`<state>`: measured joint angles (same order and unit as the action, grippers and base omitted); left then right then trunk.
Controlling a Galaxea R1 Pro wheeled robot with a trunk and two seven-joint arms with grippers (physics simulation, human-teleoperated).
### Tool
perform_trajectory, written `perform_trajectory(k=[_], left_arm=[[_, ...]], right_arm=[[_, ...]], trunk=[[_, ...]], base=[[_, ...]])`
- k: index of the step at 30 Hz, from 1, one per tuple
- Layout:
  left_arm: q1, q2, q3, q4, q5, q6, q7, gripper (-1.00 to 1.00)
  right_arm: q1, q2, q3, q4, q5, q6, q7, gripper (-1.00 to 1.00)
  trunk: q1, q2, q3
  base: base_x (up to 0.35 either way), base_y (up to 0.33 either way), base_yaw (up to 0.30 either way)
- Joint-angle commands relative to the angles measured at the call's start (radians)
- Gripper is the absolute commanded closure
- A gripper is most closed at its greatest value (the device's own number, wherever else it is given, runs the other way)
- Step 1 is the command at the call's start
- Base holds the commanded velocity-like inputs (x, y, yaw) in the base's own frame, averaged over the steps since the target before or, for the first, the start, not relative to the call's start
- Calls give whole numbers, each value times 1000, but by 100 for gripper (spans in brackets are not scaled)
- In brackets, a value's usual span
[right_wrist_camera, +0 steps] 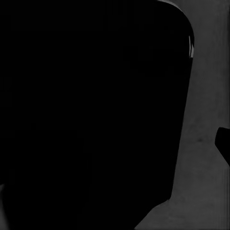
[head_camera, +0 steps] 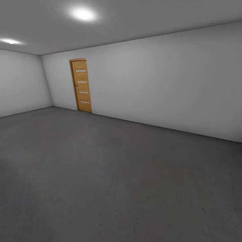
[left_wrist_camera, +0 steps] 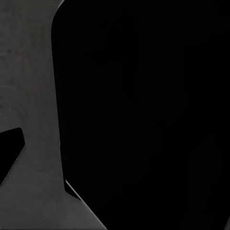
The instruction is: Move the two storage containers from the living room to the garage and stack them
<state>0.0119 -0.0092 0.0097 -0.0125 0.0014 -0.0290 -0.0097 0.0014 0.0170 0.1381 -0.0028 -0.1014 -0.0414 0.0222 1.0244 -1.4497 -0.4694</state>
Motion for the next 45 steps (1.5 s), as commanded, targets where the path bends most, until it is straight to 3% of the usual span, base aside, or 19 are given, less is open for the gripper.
perform_trajectory(k=[1, 5, 6, 14, 38, 45], left_arm=[[0, 0, 1, -1, 0, -2, -1, -100], [1, 0, 1, -1, 0, -2, -1, -100], [0, 0, 1, -1, 0, -2, -1, -100], [0, 0, 1, -1, 0, -2, -1, -100], [0, 0, 1, -1, 0, -2, -1, -100], [0, 0, 1, -1, 0, -2, -1, -100]], right_arm=[[0, 0, 14, 0, -11, -3, 2, -100], [0, 0, 36, 0, -11, -3, 2, -100], [0, 0, 311, 0, -11, -3, 2, -100], [0, 1, 311, 0, -11, -4, 1, -100], [0, 1, 311, 0, -14, -6, -3, -100], [0, 1, 311, 0, -16, -6, -4, -100]], trunk=[[1, 0, -1], [1, 0, -1], [1, 0, -1], [1, 0, -1], [1, 0, -1], [1, 0, -1]], base=[[321, 0, 0], [322, 0, 0], [322, 0, 0], [322, 0, 47], [322, 0, 259], [322, 0, 102]])
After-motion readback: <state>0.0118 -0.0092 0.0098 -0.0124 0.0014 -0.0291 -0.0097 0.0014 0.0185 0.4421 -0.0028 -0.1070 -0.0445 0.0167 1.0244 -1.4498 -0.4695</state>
